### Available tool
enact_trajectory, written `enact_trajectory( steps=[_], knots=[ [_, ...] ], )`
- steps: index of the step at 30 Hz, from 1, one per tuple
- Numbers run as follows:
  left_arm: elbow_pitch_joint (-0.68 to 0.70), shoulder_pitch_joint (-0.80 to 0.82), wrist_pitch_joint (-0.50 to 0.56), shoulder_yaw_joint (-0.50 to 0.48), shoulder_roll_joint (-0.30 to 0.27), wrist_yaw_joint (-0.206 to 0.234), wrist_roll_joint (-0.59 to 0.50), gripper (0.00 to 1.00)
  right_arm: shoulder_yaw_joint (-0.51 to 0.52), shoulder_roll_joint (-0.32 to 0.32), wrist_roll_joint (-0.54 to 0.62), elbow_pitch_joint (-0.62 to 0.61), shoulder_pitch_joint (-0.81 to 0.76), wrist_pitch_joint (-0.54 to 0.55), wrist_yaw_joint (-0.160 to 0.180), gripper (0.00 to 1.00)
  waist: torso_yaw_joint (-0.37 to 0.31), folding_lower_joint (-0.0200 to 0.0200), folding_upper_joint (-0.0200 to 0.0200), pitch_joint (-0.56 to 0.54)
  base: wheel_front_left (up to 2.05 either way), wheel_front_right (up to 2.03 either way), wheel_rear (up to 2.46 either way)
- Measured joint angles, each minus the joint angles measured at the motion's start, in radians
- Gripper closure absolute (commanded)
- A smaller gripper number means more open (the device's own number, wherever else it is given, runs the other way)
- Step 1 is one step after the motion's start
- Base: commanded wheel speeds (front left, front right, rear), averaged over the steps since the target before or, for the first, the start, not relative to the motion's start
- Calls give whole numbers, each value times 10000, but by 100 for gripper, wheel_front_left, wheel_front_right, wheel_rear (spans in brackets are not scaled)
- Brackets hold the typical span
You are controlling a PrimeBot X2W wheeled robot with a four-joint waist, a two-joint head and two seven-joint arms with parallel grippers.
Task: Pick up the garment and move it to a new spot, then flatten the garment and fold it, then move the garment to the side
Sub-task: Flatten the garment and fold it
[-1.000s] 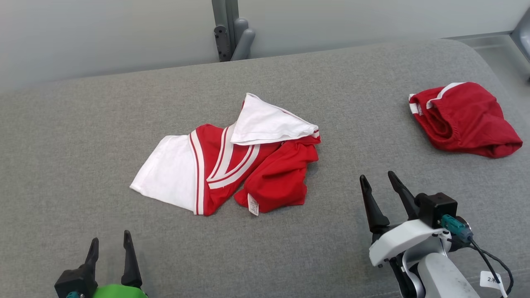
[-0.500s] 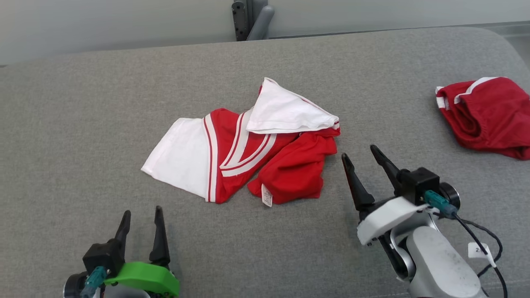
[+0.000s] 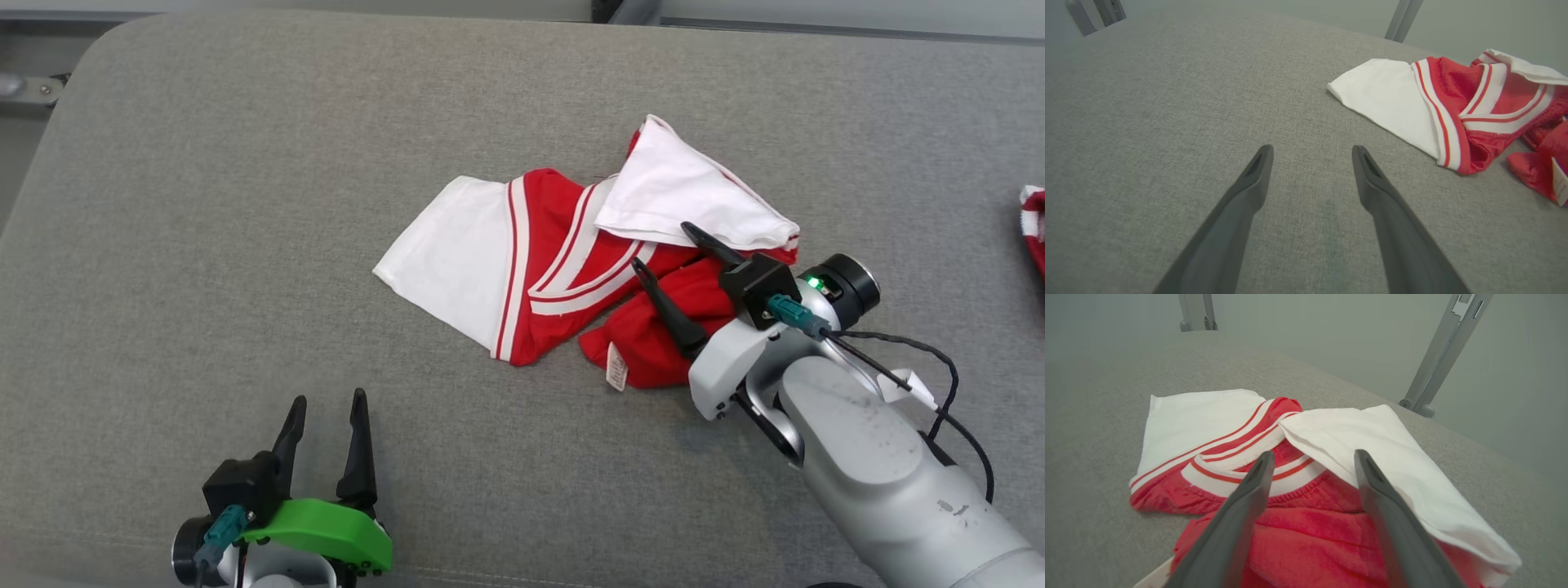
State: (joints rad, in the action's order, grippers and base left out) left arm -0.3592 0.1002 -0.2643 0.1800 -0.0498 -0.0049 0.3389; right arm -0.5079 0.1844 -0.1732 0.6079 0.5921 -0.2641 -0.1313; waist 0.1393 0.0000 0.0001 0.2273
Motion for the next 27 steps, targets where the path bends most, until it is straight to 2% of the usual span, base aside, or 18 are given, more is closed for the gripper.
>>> enact_trajectory(
  steps=[4,10,11,13,14,15,20,27],
  knots=[
    [-25,19,0,171,-2,19,334,0,-293,159,-17,1147,812,77,0,0,575,0,0,239,0,0,0],
    [-4,22,0,380,-2,96,483,0,-372,259,-88,1998,1453,73,0,0,1000,0,0,498,0,0,0],
    [-2,22,2,407,-2,98,510,0,-339,261,-84,2115,1508,73,0,6,1038,0,0,528,0,0,0],
    [4,23,2,428,-2,128,571,0,-240,261,-69,2326,1590,71,0,51,1077,0,0,569,0,0,0],
    [4,23,0,430,-2,134,593,0,-215,259,-63,2395,1618,69,0,82,1074,0,0,570,0,0,0],
    [6,23,0,435,-2,136,616,0,-192,253,-50,2451,1652,59,0,100,1059,0,0,566,0,0,0],
    [25,47,0,437,-2,138,660,0,115,222,-52,2429,1806,27,0,100,960,0,0,553,0,0,0],
    [10,84,2,466,0,138,731,0,629,280,-90,1588,1935,15,0,100,842,0,0,480,0,0,0]
  ],
)
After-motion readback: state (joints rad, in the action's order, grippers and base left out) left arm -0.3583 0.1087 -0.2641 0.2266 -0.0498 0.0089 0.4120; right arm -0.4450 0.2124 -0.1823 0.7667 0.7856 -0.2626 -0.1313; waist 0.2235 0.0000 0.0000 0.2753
